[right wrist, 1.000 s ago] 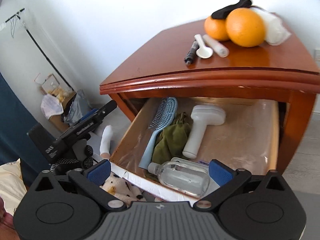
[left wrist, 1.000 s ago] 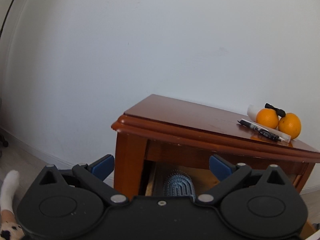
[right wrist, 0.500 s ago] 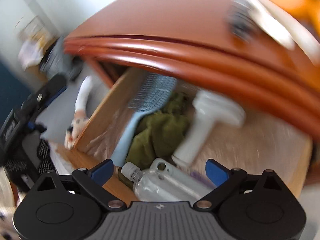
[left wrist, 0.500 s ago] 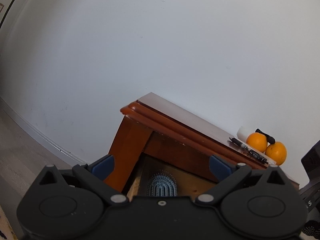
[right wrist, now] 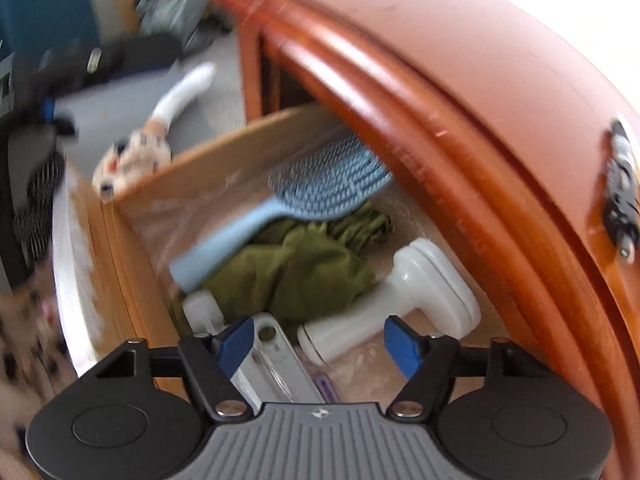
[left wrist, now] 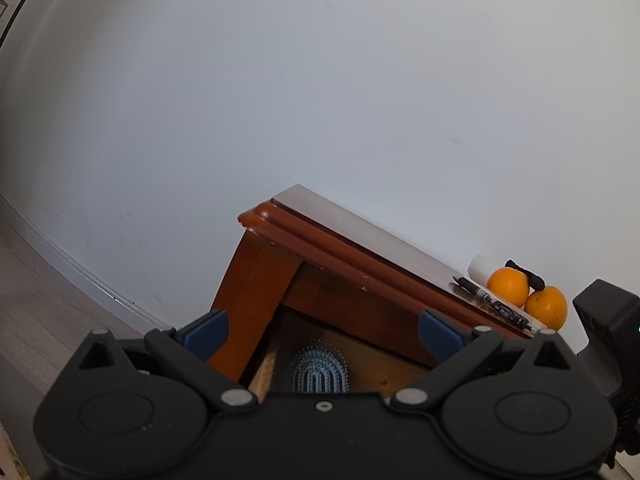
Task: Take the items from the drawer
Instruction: 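Move the right tool over the drawer toward the white cylindrical device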
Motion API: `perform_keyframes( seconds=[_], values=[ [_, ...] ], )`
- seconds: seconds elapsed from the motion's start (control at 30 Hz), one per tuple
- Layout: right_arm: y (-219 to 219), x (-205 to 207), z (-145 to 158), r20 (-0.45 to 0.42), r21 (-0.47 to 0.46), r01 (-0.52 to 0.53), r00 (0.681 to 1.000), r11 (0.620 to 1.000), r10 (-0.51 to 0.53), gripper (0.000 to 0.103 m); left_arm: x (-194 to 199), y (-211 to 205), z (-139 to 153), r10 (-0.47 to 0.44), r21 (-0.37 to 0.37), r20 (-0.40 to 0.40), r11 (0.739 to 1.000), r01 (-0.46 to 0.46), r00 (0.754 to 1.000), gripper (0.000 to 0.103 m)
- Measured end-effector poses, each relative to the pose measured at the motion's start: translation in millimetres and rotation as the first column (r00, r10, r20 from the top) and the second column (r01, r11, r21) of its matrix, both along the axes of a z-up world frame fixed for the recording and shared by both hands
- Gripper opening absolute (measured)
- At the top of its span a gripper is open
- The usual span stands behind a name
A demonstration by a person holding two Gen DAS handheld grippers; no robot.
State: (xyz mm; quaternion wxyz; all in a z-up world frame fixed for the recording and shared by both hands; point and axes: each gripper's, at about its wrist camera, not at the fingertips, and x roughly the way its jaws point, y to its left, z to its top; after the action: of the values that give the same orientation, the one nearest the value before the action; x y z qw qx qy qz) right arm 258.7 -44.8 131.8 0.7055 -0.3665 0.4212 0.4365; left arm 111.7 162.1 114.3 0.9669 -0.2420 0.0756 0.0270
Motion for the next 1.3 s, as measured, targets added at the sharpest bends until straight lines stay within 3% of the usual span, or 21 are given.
perform_keyframes(
  seconds=[0.1,0.23,0.47,0.53,0.6,0.77,0.9,0.93,1.07,1.3],
  values=[
    [0.3,-0.6,-6.7,0.019,-0.069,-0.06,0.998,0.996,0.061,0.063,-0.6,-1.9,-0.3,0.007,0.012,0.007,1.0,-0.007,1.0,0.102],
    [1.9,-7.8,-14.8,0.058,-0.134,-0.13,0.989,0.982,0.139,0.063,-2.1,-1.3,-1.2,0.009,0.006,0.019,1.0,-0.01,1.0,0.102],
    [-1.0,-25.0,-29.3,0.195,-0.264,-0.278,0.922,0.924,0.333,0.057,-3.3,-0.4,-1.5,-0.004,-0.001,0.027,1.0,0.004,1.0,0.102],
    [-3.2,-29.1,-31.4,0.229,-0.302,-0.322,0.889,0.897,0.397,0.055,-3.8,-0.4,-1.5,-0.003,0.0,0.029,1.0,0.003,1.0,0.102],
    [-6.1,-35.1,-33.9,0.259,-0.34,-0.391,0.835,0.855,0.485,0.055,-4.3,-0.4,-1.6,-0.003,-0.001,0.031,1.0,0.003,1.0,0.102],
    [-17.1,-50.5,-43.2,0.291,-0.466,-0.565,0.628,0.68,0.722,0.054,-6.4,0.0,-1.9,-0.003,-0.007,0.039,1.0,0.003,0.999,0.102],
    [-20.1,-56.6,-56.3,0.284,-0.587,-0.591,0.49,0.553,0.824,0.051,-7.6,0.4,-2.0,-0.005,-0.011,0.045,1.0,0.006,0.999,0.102],
    [-20.1,-56.1,-58.7,0.267,-0.608,-0.595,0.47,0.526,0.841,0.05,-8.0,0.6,-2.1,-0.007,-0.011,0.047,1.0,0.008,0.999,0.102],
    [-13.7,-49.5,-62.6,0.196,-0.647,-0.601,0.464,0.469,0.864,0.032,-9.3,2.1,-2.8,-0.017,-0.012,0.055,1.0,0.017,0.998,0.102],
    [-6.5,-49.1,-69.0,0.136,-0.711,-0.595,0.406,0.374,0.904,0.031,-11.0,6.8,-1.8,-0.029,-0.027,0.055,0.999,0.03,0.998,0.102]
  ],
)
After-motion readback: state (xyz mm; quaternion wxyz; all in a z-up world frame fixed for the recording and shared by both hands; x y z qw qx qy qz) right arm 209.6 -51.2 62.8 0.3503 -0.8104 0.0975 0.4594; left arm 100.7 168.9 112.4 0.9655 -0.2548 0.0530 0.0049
